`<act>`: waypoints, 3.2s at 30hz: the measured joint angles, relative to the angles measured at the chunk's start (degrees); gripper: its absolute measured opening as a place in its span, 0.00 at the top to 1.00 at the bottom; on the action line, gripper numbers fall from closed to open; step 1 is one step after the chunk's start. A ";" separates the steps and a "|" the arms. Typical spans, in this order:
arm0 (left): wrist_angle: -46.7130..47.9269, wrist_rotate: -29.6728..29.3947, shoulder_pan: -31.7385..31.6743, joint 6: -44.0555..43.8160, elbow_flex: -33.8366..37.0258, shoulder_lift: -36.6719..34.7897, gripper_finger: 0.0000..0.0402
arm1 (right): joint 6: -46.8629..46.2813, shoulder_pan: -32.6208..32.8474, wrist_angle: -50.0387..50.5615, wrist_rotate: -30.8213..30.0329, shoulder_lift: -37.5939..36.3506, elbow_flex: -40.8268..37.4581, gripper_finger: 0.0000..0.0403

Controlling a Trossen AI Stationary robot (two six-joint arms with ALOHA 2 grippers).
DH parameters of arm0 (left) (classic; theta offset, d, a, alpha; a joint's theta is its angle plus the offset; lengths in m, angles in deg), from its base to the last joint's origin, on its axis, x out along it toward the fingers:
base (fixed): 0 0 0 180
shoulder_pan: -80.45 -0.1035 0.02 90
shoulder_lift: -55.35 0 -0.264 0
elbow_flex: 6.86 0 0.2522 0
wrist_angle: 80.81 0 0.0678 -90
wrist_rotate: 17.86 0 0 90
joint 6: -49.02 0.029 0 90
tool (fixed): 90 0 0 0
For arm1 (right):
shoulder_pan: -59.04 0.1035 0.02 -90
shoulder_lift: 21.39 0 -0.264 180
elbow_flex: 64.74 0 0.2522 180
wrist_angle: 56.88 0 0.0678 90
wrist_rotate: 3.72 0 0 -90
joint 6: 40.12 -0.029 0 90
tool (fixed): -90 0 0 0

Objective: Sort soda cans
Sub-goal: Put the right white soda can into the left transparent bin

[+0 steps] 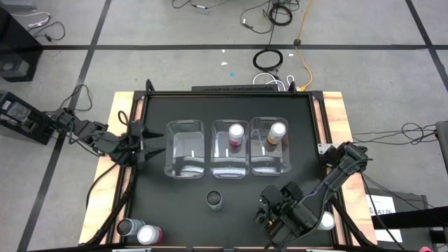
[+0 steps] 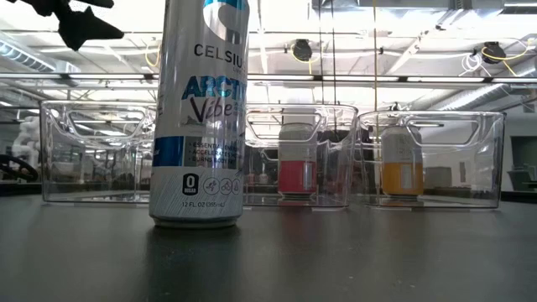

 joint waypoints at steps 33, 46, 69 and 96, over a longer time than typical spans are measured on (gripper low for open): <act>-9.56 7.23 0.00 -6.24 -15.88 28.87 0.02 | -0.86 2.23 0.35 0.21 -0.02 -1.78 0.13; -6.42 14.71 1.47 -9.33 -28.52 46.36 0.02 | 6.19 5.79 -24.59 6.19 -1.59 -18.85 0.13; -11.04 14.71 4.68 -9.28 -31.01 56.52 0.02 | 15.34 5.29 -45.38 -2.93 -36.32 -57.05 0.22; -13.73 16.37 4.52 -10.66 -30.93 68.94 0.02 | 15.94 5.40 -48.03 -2.49 -36.20 -57.07 0.22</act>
